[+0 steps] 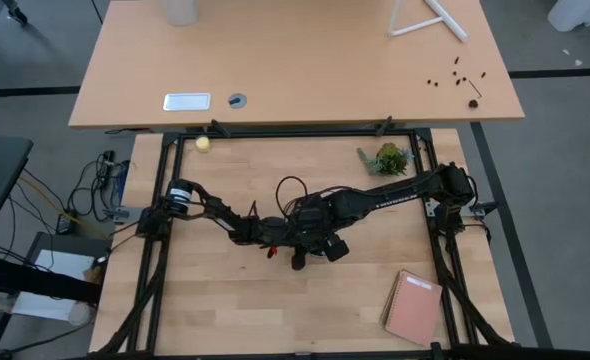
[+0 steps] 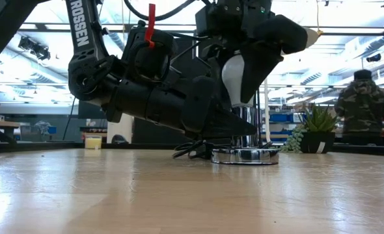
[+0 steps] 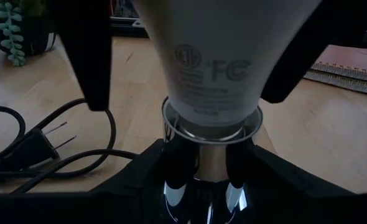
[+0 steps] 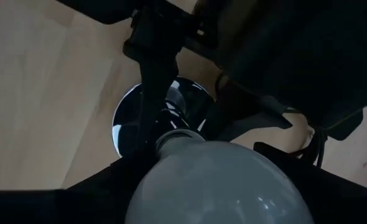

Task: Screw lightbulb
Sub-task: Insert the white lightbulb into the lamp

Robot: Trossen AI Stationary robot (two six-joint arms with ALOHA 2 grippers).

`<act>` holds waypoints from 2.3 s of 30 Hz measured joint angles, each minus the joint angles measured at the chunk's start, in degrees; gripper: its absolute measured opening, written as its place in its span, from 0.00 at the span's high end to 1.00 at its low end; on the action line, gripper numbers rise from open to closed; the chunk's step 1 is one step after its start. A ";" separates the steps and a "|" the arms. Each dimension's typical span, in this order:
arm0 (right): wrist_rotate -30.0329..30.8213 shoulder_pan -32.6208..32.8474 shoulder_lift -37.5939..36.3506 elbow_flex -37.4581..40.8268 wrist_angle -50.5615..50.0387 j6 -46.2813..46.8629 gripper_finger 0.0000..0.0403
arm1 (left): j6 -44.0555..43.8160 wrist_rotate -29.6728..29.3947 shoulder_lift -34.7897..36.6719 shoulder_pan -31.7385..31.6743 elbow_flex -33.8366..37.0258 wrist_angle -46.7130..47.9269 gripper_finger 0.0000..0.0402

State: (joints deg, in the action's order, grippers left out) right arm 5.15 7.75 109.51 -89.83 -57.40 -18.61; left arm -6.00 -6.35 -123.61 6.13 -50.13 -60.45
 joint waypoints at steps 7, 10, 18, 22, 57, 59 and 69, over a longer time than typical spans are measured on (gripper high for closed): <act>-1.50 0.11 0.04 -0.01 -0.83 2.23 0.33 | 0.00 0.07 0.00 0.00 0.00 0.06 0.53; -2.80 0.11 0.09 -0.01 -1.14 4.02 0.33 | -0.01 0.06 0.00 0.01 -0.02 0.09 0.53; -3.72 0.61 0.09 -0.06 -1.38 9.24 0.33 | 0.02 0.04 0.00 0.02 -0.02 0.15 0.53; -4.07 0.70 0.09 -0.08 -1.34 13.14 0.33 | 0.00 0.04 0.00 0.02 -0.02 0.15 0.53; -2.44 -1.31 0.09 -0.01 0.75 52.33 0.21 | -0.46 -1.43 0.00 -0.02 0.00 0.15 0.53; -3.31 -1.33 0.07 -0.07 0.81 49.61 0.16 | -0.44 -1.42 0.00 -0.02 0.00 0.20 0.53; -1.59 -0.78 -0.05 -5.61 -5.13 40.32 0.03 | -0.33 -1.33 0.02 -0.02 0.00 0.64 0.53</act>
State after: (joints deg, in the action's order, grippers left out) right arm 3.56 6.97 109.46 -95.44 -62.53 21.71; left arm -6.33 -7.68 -123.59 6.11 -50.13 -59.80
